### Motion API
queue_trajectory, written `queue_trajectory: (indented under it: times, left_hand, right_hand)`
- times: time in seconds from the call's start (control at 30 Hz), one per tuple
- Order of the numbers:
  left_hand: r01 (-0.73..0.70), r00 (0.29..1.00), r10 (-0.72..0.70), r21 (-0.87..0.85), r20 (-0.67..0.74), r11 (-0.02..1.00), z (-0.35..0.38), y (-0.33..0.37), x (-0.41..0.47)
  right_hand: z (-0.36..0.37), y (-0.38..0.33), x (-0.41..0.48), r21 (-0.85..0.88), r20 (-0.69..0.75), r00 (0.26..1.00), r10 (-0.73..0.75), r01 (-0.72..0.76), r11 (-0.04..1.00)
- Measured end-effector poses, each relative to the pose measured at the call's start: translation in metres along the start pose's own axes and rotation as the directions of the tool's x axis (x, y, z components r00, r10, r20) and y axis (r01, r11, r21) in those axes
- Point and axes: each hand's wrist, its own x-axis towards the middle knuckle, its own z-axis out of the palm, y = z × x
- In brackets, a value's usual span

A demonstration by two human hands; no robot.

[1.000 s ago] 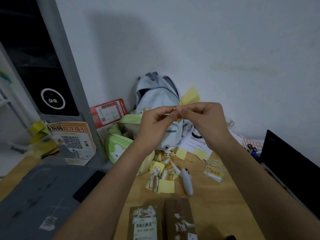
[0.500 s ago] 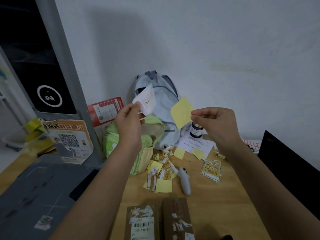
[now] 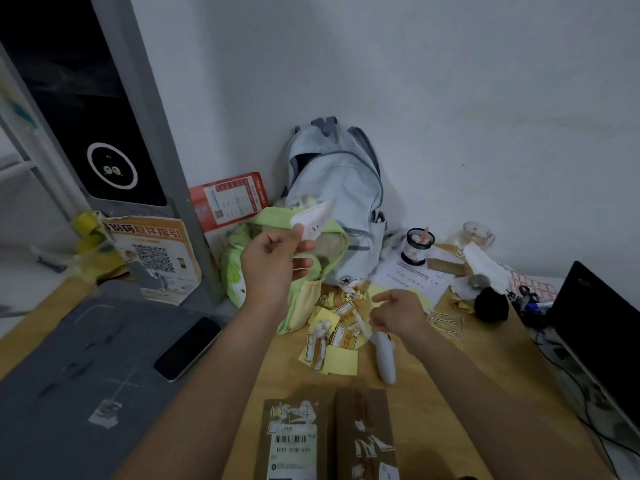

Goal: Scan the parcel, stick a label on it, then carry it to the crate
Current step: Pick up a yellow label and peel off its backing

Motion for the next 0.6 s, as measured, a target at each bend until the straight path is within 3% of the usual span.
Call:
queue_trajectory:
  times: [0.17, 0.43, 0.6]
  left_hand:
    - [0.071, 0.997, -0.071, 0.063, 0.000, 0.996, -0.011, -0.014, 0.011]
    - [0.132, 0.990, -0.136, 0.106, 0.026, 0.986, 0.000, -0.034, 0.015]
    - [0.059, 0.979, -0.097, 0.202, 0.182, 0.978, 0.014, -0.041, 0.005]
  right_hand:
    - [0.017, 0.017, 0.017, -0.035, 0.046, 0.997, 0.057, -0.055, 0.998]
    - [0.032, -0.035, -0.002, 0.226, 0.207, 0.956, -0.207, 0.159, 0.961]
    - [0.030, -0.062, -0.017, 0.390, 0.184, 0.934, -0.307, 0.217, 0.895]
